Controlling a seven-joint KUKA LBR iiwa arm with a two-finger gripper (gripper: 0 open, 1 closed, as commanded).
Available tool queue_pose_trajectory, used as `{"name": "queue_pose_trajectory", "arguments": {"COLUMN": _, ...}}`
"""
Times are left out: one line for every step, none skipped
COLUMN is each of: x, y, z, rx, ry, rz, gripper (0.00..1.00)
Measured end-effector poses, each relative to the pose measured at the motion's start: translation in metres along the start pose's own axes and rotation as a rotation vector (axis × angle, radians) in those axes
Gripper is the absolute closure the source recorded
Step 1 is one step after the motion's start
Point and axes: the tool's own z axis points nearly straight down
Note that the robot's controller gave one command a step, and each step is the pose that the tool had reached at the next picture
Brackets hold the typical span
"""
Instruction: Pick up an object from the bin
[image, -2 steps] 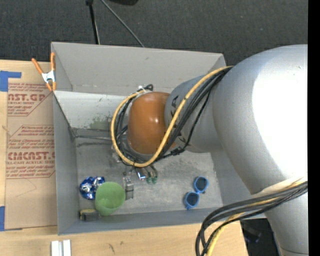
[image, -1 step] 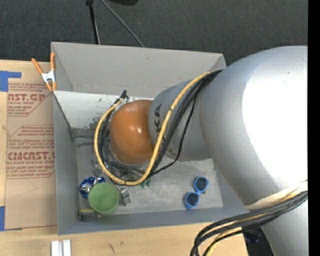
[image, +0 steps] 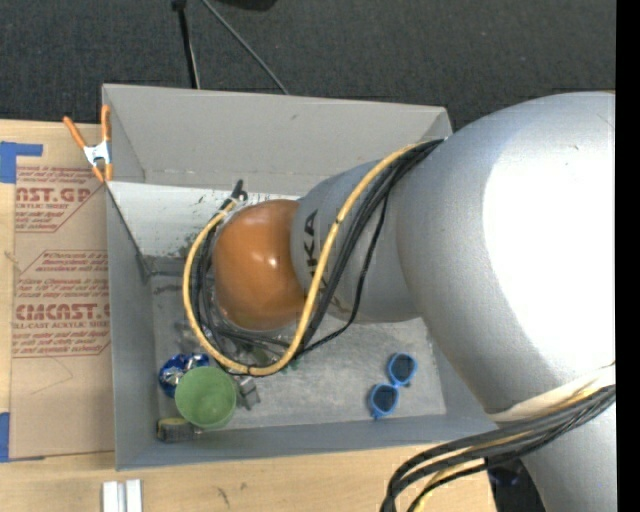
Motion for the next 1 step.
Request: {"name": "queue_pose_trajectory", "arguments": {"x": 0.0056, "y": 0.0104, "z": 0.0061, "rx": -0.016, "ry": 0.021, "rz": -0.007, "gripper": 1.0}}
